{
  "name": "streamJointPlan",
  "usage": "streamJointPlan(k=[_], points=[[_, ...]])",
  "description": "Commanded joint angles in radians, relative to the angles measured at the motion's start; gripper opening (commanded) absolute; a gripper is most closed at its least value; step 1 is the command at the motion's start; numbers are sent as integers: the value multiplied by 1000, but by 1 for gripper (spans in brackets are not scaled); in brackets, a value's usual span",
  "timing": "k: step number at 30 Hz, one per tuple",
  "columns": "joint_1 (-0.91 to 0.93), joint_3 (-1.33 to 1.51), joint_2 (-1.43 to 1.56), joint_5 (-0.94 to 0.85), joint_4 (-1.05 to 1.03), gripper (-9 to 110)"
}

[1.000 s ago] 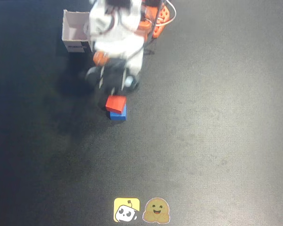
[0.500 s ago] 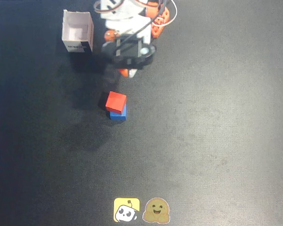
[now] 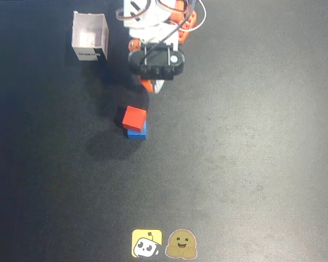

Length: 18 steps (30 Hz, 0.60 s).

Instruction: Put the red cube on top of the blue cube.

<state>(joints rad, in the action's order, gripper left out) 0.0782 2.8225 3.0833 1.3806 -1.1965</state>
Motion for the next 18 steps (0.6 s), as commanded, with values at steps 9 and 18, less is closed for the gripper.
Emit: streamJointPlan(k=[9, 18], points=[[-2, 51, 9, 23, 8, 0], [-2, 51, 9, -9, -63, 0]])
